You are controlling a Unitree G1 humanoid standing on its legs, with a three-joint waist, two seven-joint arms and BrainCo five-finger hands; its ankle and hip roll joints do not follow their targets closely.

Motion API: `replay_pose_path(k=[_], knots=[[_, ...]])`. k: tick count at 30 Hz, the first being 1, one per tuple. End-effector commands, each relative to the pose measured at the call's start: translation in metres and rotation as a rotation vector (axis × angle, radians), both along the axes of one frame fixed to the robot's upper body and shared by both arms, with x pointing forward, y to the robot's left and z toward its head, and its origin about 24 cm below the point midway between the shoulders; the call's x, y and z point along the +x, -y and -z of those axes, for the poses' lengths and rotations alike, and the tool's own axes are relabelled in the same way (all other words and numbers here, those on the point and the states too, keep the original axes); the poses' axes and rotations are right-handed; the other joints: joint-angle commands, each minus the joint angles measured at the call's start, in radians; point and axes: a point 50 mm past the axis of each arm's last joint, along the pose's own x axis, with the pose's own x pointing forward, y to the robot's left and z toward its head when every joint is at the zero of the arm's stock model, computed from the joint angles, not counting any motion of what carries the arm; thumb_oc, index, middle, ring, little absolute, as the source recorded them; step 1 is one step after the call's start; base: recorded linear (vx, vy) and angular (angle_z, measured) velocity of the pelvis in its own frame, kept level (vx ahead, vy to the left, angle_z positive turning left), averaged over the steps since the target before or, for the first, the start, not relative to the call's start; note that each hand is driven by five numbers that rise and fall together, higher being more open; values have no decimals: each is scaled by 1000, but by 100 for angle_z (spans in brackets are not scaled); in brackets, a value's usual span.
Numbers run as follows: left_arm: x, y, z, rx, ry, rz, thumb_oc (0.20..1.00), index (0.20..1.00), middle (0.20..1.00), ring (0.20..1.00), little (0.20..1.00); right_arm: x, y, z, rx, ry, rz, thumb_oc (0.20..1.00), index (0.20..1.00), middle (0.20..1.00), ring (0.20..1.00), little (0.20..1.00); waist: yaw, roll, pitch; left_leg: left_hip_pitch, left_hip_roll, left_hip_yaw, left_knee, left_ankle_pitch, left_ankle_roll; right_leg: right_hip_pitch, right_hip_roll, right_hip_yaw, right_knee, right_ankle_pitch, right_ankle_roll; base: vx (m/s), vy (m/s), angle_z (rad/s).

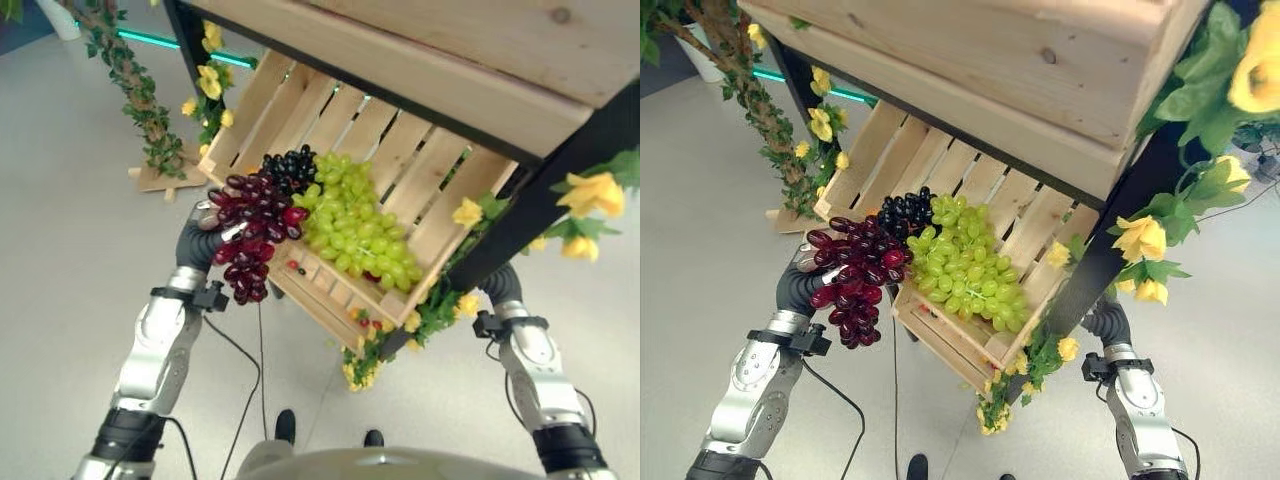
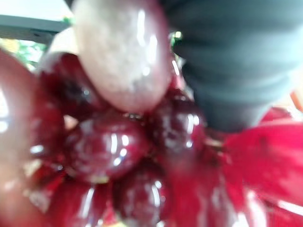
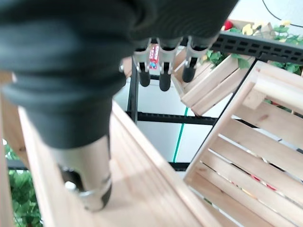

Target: Pick up the fruits from the basket on one side to the basket on the other side

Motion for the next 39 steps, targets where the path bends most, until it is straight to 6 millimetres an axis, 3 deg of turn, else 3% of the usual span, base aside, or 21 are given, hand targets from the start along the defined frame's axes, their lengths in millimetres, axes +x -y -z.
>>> replay_pose_path(k=[1,8,19,30,32,33,39], knots=[[1,-7,-42,33,220,-36,200,200,200,200,200,1,5,-18,-32,86,-8,1000,1000,1000,1000,1000,-12,-2,-100,-26,26,10,124,-149,-16,-33,-24,-34,102,-117,55,35,19,-10],[-4,-15,-79,41,380,-84,200,200,200,200,200,-1,8,-18,-37,81,-3,1000,1000,1000,1000,1000,-10,-4,-111,-19,18,9,137,-168,-11,-24,-27,-32,103,-123,57,43,14,-6],[-3,5,-92,1,425,14,200,200,200,200,200,0,7,-17,-37,75,-3,1000,1000,1000,1000,1000,-16,-5,-118,-20,11,1,148,-178,-10,-18,-26,-42,102,-127,58,6,1,0],[60,9,-100,115,320,-50,200,200,200,200,200,4,-7,-9,-28,18,-99,1000,1000,1000,1000,1000,-67,4,-139,15,26,29,116,-174,-12,-14,-21,-22,93,-121,69,2,3,-2],[60,10,-100,116,321,-49,200,200,200,200,200,5,-7,-10,-27,19,-98,1000,1000,1000,1000,1000,-66,3,-137,16,26,30,115,-173,-12,-14,-21,-21,94,-121,69,6,7,-5],[73,5,-96,162,257,-66,200,200,200,200,200,6,-10,-12,-20,26,-118,1000,1000,1000,1000,1000,-80,7,-142,25,29,40,106,-171,-12,-13,-19,-11,93,-119,70,13,11,-7],[93,-1,-92,254,173,-110,200,200,200,200,200,8,-20,-18,-2,52,-172,1000,1000,1000,1000,1000,-98,11,-146,39,33,51,96,-170,-13,-11,-16,-1,88,-115,74,0,7,-14]])
